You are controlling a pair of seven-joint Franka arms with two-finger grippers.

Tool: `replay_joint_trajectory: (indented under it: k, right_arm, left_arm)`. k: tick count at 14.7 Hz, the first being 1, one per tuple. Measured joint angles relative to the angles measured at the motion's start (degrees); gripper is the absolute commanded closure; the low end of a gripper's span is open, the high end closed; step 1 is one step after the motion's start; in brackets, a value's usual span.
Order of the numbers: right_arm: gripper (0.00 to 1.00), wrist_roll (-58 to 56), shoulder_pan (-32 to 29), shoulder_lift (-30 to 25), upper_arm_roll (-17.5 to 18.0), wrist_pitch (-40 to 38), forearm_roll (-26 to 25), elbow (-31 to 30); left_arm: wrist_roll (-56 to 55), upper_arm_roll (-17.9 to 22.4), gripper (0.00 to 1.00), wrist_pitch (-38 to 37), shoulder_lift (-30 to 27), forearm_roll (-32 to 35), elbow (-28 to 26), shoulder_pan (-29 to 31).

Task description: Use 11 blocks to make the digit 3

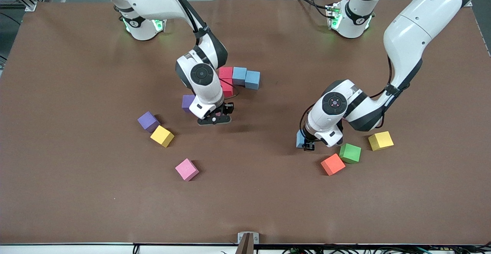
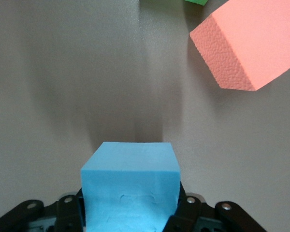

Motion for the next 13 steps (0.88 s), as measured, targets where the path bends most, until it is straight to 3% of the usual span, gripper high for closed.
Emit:
replay_joint_trajectory:
  k: [13]
  right_arm:
    - [0.96, 6.0, 2.8, -2.2, 0.0, 1.0, 0.2, -3.8]
  left_arm:
    - [0.0, 0.0, 0.45, 0.1, 0.0, 0.0, 0.3, -0.7]
